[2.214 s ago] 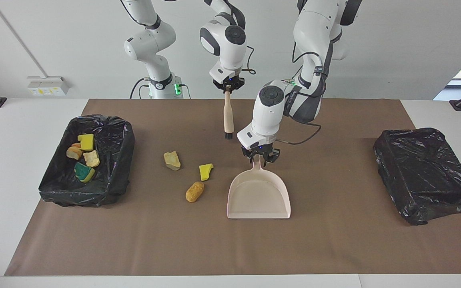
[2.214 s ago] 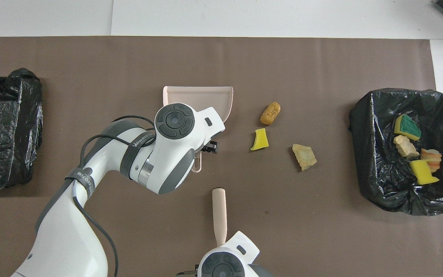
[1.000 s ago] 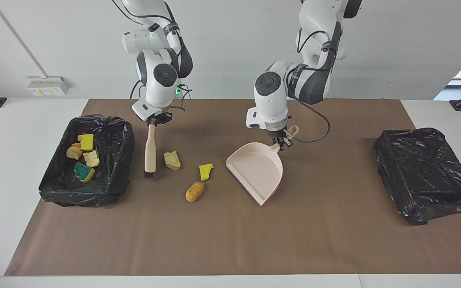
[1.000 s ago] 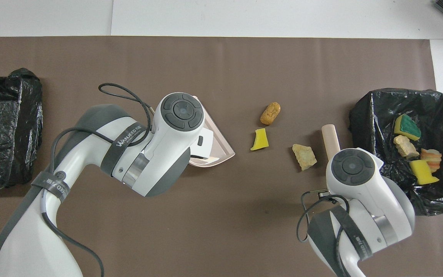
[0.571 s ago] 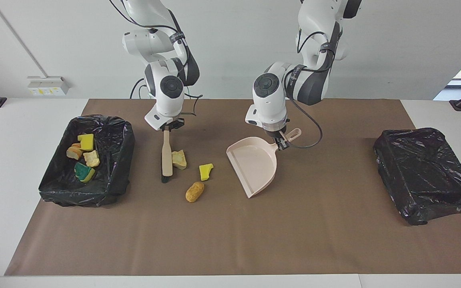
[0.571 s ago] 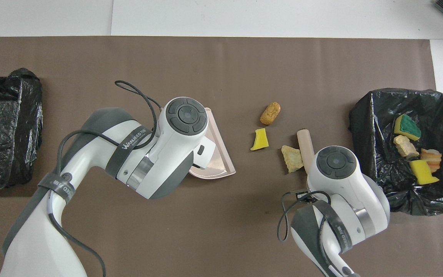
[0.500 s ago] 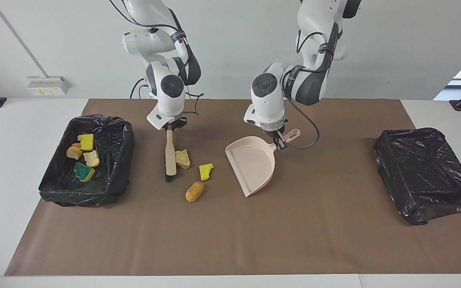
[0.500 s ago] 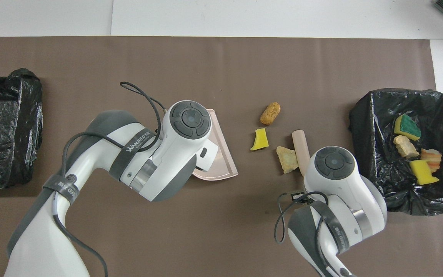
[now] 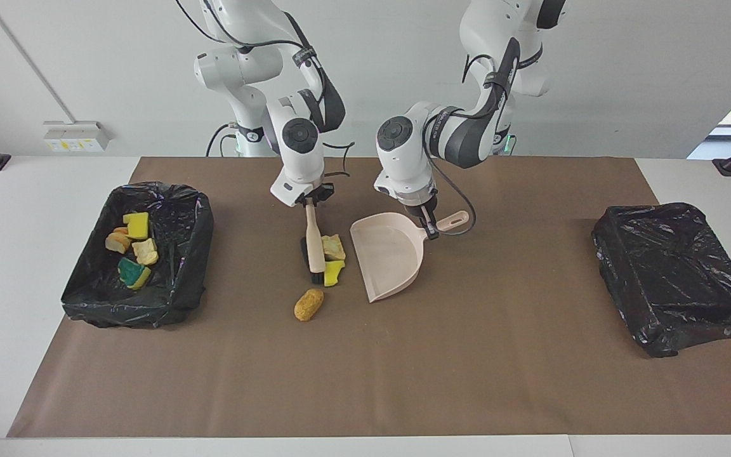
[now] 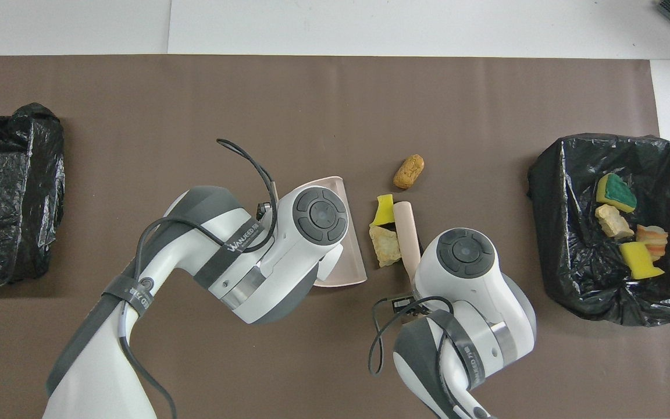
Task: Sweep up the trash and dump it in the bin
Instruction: 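Grasp the brush with the right gripper and sweep scraps toward the dustpan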
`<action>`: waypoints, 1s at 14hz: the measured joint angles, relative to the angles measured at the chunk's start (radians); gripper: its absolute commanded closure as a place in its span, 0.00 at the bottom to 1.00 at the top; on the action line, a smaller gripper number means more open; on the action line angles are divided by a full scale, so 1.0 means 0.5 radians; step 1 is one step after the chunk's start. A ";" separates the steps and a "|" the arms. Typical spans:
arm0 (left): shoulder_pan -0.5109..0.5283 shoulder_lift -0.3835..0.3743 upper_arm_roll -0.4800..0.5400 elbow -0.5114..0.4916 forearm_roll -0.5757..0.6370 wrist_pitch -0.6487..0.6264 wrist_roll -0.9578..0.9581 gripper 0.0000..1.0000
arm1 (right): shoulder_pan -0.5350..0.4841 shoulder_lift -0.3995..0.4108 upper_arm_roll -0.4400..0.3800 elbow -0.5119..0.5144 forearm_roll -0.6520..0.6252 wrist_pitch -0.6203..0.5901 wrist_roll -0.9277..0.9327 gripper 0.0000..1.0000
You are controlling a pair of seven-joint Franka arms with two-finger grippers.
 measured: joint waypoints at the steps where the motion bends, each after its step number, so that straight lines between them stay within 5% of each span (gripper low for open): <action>1: -0.006 0.000 0.001 -0.012 0.002 0.005 0.000 1.00 | 0.031 0.011 0.001 0.018 0.099 0.031 -0.018 1.00; 6: -0.008 -0.002 0.002 -0.018 0.011 0.008 0.006 1.00 | 0.188 0.044 0.004 0.148 0.489 0.044 -0.144 1.00; 10: -0.008 -0.002 0.006 -0.020 0.011 0.016 0.006 1.00 | 0.112 -0.052 -0.024 0.306 0.475 -0.316 -0.141 1.00; 14: -0.007 -0.002 0.012 -0.025 0.010 0.029 0.010 1.00 | -0.114 -0.211 -0.038 0.360 0.137 -0.608 -0.203 1.00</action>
